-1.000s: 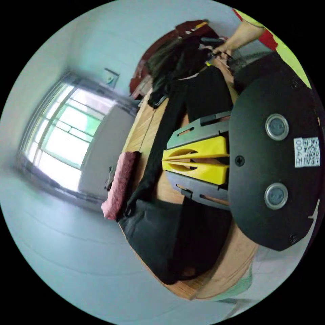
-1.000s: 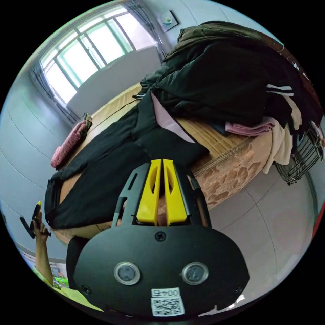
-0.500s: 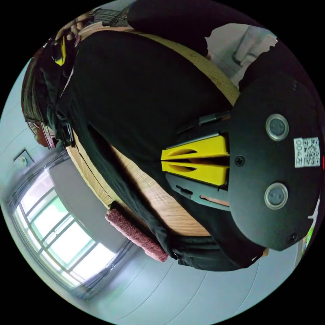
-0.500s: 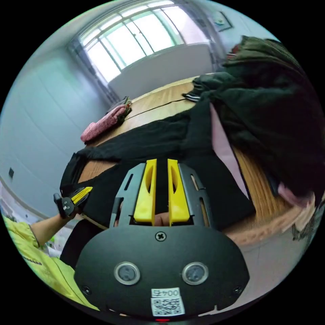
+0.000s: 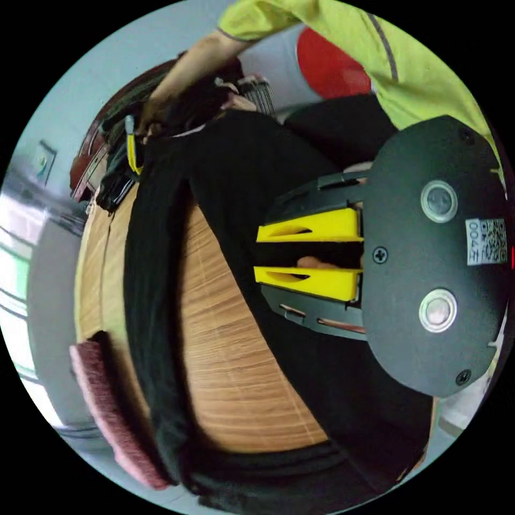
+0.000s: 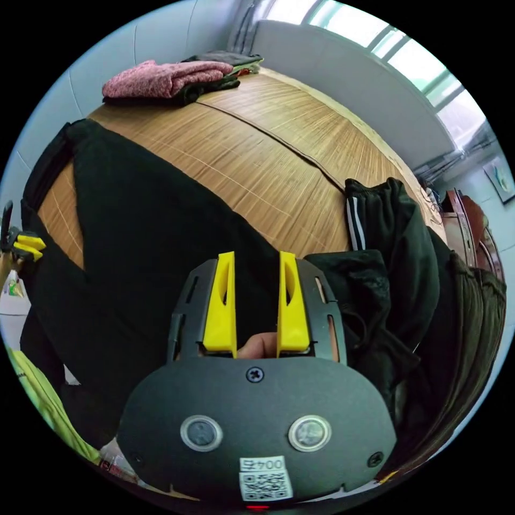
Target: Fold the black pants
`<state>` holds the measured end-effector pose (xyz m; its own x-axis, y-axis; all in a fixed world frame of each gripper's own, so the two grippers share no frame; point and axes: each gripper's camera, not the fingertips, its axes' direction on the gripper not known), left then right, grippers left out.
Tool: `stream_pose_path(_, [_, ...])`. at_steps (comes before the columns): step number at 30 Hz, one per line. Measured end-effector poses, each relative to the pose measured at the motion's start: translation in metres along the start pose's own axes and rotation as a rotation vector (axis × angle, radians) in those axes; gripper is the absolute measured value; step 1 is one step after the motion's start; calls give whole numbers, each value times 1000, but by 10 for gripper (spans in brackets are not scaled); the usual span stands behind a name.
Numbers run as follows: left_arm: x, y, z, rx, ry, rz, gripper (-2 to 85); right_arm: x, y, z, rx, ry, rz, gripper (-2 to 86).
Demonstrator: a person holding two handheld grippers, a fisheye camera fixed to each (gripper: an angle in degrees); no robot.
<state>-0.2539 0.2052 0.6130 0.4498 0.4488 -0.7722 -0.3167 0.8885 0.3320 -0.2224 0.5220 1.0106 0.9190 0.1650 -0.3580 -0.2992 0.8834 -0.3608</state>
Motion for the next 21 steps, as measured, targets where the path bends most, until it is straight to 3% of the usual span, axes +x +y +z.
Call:
stream_pose_path(2, [-21, -11, -12, -10, 217, -22, 40, 8, -24, 15, -45, -2, -28, 131])
stream_pose_path(4, [-31, -15, -25, -1, 584, -23, 28, 12, -38, 26, -64, -4, -24, 131])
stream_pose_path(6, [-39, -6, -25, 12, 629, -31, 22, 14, -47, 37, -68, -5, -9, 128])
stream_pose_path(8, [-50, 7, -31, 70, 514, -36, 16, 11, -56, 53, -93, -10, 16, 125])
stream_pose_path(12, [-74, 39, -70, 422, 135, -50, 7, 8, -67, 65, -80, -47, 94, 117])
stream_pose_path(15, [-84, 47, -36, 227, -288, -51, 4, 12, -75, 70, -67, -108, 170, 113])
stream_pose_path(21, [-34, 10, -36, 124, -503, 164, 9, -2, -100, 60, -71, -22, 74, 120])
